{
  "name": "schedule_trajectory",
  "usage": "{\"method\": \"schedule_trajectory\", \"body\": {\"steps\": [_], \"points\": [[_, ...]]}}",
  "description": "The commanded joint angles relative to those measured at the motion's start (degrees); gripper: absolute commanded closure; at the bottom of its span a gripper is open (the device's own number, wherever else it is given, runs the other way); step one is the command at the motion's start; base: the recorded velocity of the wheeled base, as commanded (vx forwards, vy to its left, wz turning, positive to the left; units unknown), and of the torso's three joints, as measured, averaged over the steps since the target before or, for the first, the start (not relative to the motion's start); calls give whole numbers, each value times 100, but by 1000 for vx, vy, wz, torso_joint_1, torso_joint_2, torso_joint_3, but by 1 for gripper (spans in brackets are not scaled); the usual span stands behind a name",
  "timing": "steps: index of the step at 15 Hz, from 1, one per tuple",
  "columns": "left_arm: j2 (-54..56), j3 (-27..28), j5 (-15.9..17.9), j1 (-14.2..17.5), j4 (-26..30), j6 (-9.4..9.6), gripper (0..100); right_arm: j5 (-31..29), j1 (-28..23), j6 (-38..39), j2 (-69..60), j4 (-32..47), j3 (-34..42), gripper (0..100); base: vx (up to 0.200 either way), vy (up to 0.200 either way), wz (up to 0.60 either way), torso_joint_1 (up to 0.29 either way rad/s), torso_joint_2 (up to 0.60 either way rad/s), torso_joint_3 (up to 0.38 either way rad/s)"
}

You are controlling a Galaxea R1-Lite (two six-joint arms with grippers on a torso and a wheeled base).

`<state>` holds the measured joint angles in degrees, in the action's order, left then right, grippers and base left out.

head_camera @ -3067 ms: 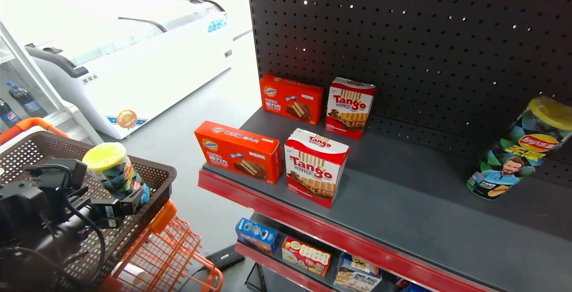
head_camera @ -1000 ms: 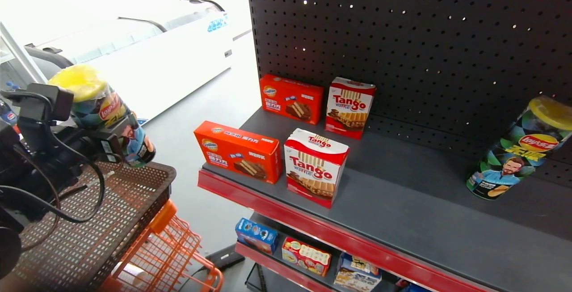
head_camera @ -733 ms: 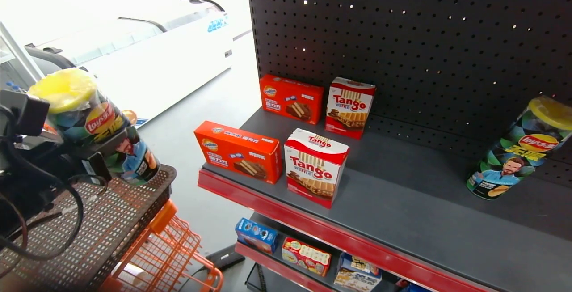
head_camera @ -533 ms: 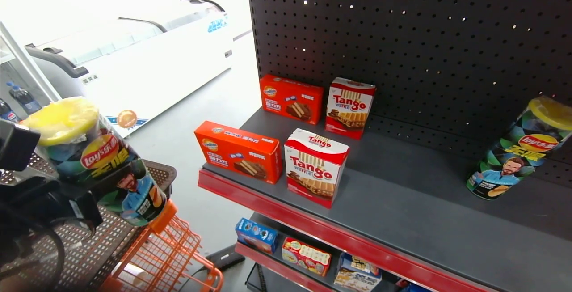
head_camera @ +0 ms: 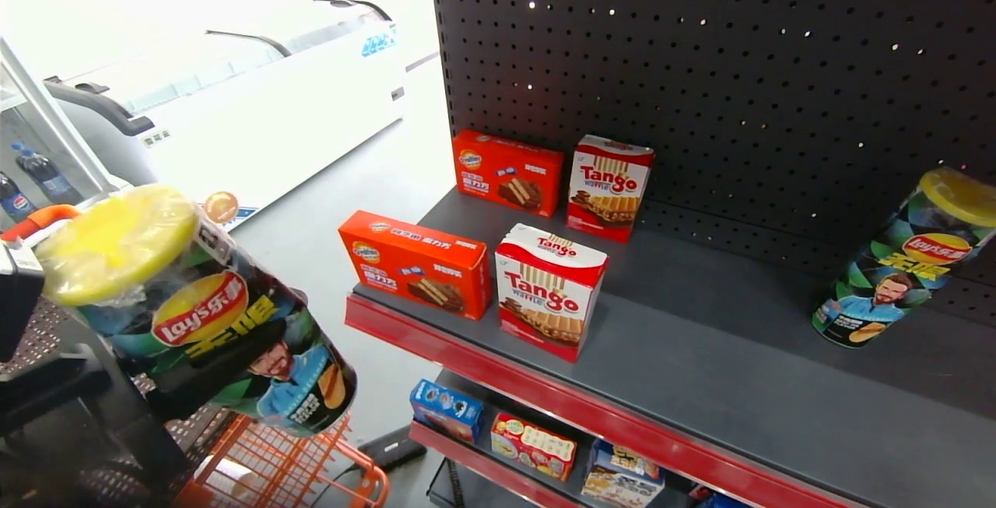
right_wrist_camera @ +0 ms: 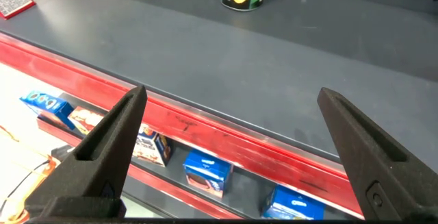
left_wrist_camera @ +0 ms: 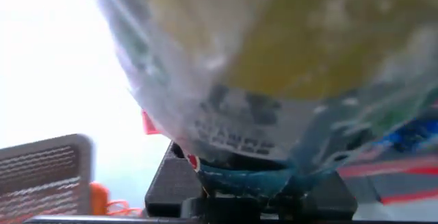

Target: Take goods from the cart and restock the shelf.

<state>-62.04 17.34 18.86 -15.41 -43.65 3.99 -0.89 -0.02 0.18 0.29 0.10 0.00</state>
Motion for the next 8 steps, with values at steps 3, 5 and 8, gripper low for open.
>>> {"method": "schedule_trajectory", "body": {"steps": [3, 5, 8], "points": [[-247, 24, 127, -911, -47, -12, 100, 1, 2, -1, 6, -1, 0, 0, 0, 0, 0, 0, 0, 0], [-362, 7, 127, -1307, -64, -91, 100, 1, 2, -1, 6, -1, 0, 0, 0, 0, 0, 0, 0, 0], [-625, 86, 127, -1658, -73, -126, 100, 1, 2, -1, 6, -1, 0, 0, 0, 0, 0, 0, 0, 0]]}}
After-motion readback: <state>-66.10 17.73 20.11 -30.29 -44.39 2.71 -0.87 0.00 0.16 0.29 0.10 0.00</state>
